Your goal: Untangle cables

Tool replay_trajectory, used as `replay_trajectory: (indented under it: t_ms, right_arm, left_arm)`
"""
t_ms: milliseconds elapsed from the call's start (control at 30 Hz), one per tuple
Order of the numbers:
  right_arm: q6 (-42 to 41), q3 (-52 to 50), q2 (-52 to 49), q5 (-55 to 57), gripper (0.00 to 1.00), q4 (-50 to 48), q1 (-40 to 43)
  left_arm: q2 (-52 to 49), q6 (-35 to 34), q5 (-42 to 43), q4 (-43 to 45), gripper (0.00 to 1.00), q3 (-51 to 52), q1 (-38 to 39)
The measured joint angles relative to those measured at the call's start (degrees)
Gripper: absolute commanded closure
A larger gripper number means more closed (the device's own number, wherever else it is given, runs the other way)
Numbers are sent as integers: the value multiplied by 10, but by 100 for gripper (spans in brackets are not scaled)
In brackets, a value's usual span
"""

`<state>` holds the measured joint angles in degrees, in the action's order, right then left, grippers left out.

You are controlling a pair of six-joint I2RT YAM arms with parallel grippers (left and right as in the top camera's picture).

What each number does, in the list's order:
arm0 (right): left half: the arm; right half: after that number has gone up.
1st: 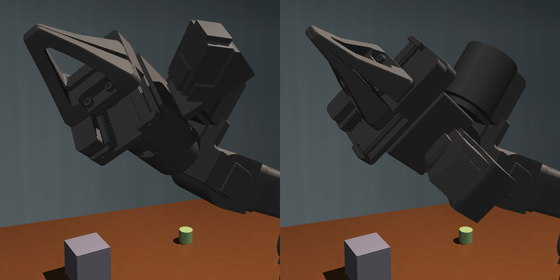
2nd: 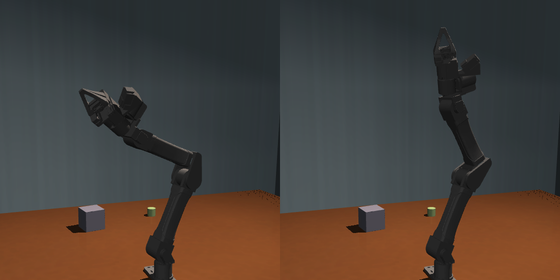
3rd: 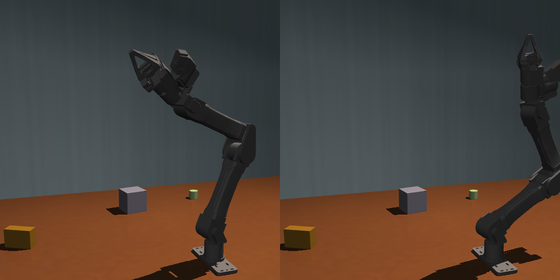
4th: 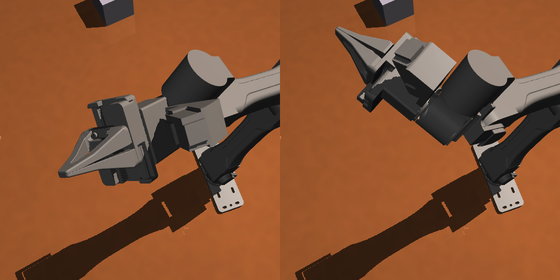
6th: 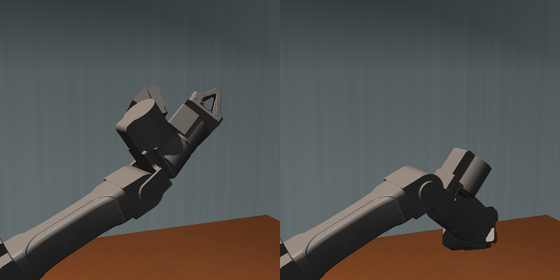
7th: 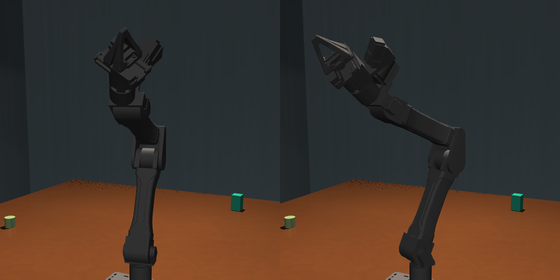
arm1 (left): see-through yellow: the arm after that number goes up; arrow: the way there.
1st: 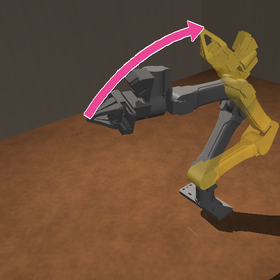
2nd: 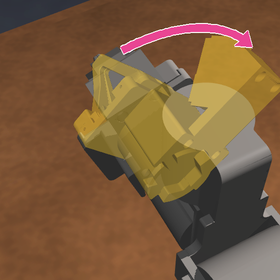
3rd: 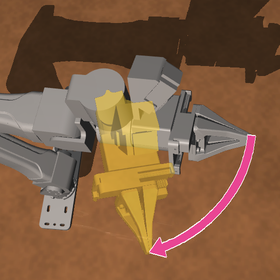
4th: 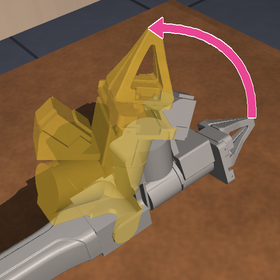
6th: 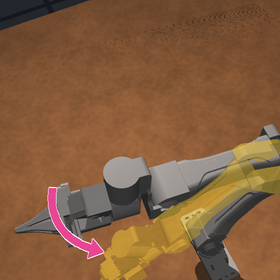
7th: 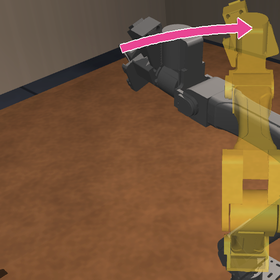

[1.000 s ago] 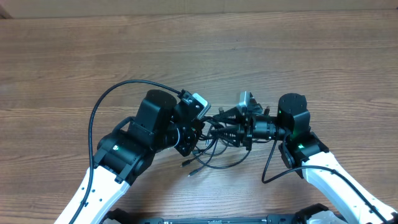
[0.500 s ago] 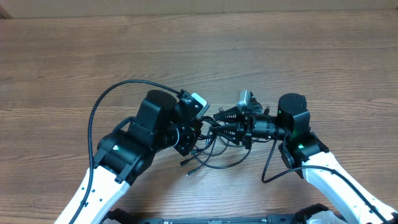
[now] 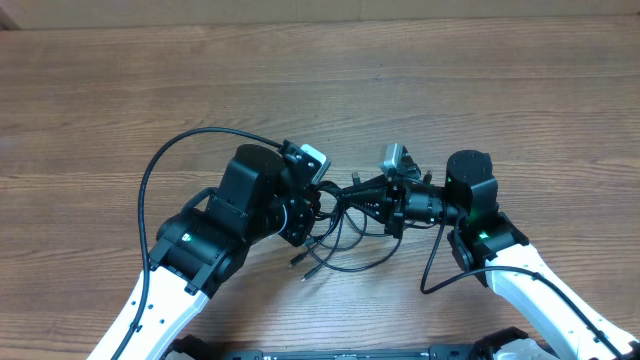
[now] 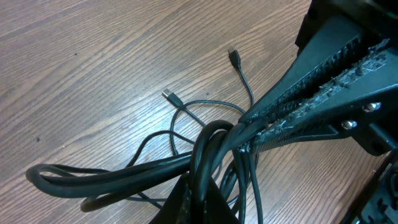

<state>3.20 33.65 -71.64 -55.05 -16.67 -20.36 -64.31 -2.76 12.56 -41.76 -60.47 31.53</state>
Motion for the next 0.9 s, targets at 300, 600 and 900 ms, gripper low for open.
replay_trajectory:
  t_ms: [300,600,900]
  right_arm:
    - [0,0,0,7,96,0,0]
    - [0,0,0,13,96,3,0]
    - [0,0,0,21,96,17,0]
  left_arm:
    - [-3,-16,-3,11,96,0,0]
    - [-4,-70,-20,21,96,0,0]
    - [-4,-153,-55,38,96,0,0]
